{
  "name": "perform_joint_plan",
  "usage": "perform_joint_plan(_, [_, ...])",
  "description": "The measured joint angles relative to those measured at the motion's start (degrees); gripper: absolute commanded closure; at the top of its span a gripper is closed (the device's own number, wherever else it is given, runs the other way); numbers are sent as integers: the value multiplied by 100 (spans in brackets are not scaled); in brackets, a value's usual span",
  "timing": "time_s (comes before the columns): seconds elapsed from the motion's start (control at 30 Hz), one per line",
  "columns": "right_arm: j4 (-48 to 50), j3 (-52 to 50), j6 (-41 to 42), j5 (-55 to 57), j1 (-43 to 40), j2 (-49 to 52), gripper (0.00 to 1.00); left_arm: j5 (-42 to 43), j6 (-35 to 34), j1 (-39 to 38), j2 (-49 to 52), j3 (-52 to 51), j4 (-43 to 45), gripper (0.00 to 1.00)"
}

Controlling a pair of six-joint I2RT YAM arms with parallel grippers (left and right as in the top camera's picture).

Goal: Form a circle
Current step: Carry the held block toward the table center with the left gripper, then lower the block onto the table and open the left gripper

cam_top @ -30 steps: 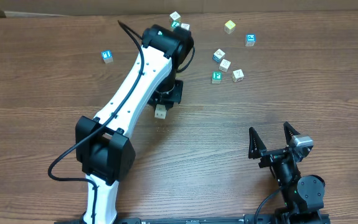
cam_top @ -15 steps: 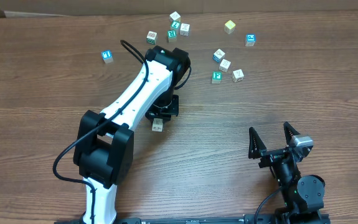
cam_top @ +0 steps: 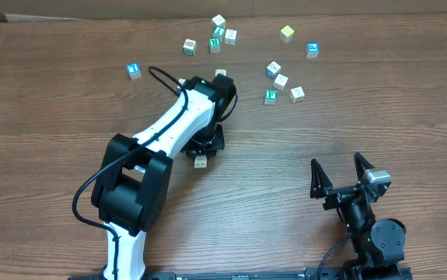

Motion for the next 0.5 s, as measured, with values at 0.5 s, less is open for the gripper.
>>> perform_joint_plan(0.5, [0,0,-2,0,2,0,0,0,-146,0,-63,-321,269,53])
